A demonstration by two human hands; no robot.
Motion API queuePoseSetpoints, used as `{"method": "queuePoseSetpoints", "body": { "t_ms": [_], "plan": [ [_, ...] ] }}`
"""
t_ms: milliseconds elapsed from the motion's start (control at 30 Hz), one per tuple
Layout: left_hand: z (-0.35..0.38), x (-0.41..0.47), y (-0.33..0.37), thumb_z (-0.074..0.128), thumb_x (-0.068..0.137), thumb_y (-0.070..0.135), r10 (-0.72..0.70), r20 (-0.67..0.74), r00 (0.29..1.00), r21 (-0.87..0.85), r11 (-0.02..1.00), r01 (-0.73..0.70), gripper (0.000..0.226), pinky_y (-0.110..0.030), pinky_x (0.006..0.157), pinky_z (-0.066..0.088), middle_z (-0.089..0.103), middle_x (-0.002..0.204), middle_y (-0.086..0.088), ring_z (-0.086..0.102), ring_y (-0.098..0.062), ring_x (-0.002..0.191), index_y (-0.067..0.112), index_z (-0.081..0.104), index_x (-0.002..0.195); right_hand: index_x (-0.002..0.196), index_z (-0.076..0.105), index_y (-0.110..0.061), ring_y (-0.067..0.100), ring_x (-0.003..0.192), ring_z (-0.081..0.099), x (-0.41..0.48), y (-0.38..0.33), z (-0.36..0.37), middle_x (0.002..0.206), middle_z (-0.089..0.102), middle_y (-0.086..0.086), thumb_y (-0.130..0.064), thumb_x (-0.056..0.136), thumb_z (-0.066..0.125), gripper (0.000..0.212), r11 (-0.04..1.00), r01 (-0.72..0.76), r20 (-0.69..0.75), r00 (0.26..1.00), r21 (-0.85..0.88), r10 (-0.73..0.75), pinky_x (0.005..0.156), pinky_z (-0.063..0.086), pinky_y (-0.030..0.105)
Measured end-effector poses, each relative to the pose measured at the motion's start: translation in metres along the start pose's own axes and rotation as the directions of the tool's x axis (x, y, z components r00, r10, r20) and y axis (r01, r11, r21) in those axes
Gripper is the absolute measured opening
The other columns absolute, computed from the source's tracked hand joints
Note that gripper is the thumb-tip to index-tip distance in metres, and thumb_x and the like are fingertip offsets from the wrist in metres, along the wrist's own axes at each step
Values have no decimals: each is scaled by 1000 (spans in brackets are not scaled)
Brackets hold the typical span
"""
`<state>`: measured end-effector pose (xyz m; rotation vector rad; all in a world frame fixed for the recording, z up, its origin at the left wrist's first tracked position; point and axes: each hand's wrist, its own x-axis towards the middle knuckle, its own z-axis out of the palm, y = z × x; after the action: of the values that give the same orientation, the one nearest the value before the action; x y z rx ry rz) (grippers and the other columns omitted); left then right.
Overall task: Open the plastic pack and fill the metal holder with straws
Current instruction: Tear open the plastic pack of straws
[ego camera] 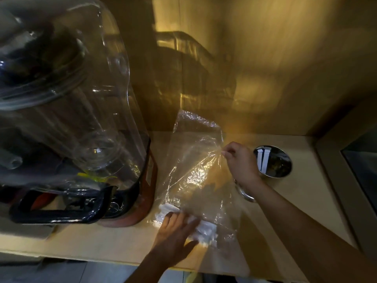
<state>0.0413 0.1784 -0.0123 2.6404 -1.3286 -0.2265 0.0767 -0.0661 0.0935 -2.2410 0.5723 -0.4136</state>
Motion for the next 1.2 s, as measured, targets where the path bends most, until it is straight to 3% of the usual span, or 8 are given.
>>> {"method": "queuePoseSetpoints", "body": {
  "t_ms": [100,300,500,633,800,933,1033,1200],
  "plan": [
    [7,-3,-4,59,72,58,49,17,999,15,999,-49,52,-37,101,43,62,128,-3,57,-23,119,33,60,117,82,63,-4,30,83,61,-1,-2,-4,88,68,15,-11,85,60,8,1000,-3,-10,1000,24,3,75,50,43],
    [11,-3,-4,53,76,58,111,34,993,28,993,-112,42,-30,103,28,69,116,13,61,-5,111,31,68,104,80,61,-3,31,79,59,-9,-3,-6,83,66,15,-12,85,60,10,999,32,-4,999,-37,-33,71,48,41],
    [-53,37,15,69,71,32,131,-326,936,-8,990,-141,27,-25,83,54,74,97,9,69,-9,90,23,70,97,87,63,-7,29,82,58,-9,-9,-17,90,65,13,-16,87,58,10,983,155,50,987,-102,-151,74,49,43],
    [-139,83,40,59,77,19,206,-566,798,29,973,-230,28,-29,86,39,70,101,-1,62,-20,93,16,65,104,84,65,-5,34,85,60,-11,-18,-25,87,67,14,-5,83,59,6,912,354,121,934,-207,-336,76,43,37],
    [-204,128,52,61,82,29,290,-279,915,222,947,-233,60,-37,114,13,44,144,-6,30,-23,138,22,39,136,74,67,-6,32,70,67,-13,-29,-35,74,72,14,0,67,65,10,768,556,117,827,-318,-550,65,43,37],
    [-209,146,42,62,80,43,125,22,992,343,931,-125,63,-46,111,17,55,130,-6,46,-24,126,19,38,134,72,68,-10,26,74,67,-16,-21,-41,74,72,7,-10,75,69,3,781,551,96,830,-293,-550,71,38,35],
    [-205,146,35,60,86,28,122,7,992,351,929,-117,30,-45,105,27,64,116,-3,57,-22,113,19,55,114,78,69,-14,25,82,66,-23,-13,-45,83,72,3,-16,75,69,4,793,531,18,834,-299,-552,72,21,23],
    [-209,141,31,54,86,13,140,-137,981,174,978,-115,13,-38,94,38,69,100,0,62,-20,99,21,61,94,135,37,-21,18,128,34,-28,-1,-49,141,37,3,-32,70,77,77,983,154,-138,980,96,-140,105,24,30]
  ]
}}
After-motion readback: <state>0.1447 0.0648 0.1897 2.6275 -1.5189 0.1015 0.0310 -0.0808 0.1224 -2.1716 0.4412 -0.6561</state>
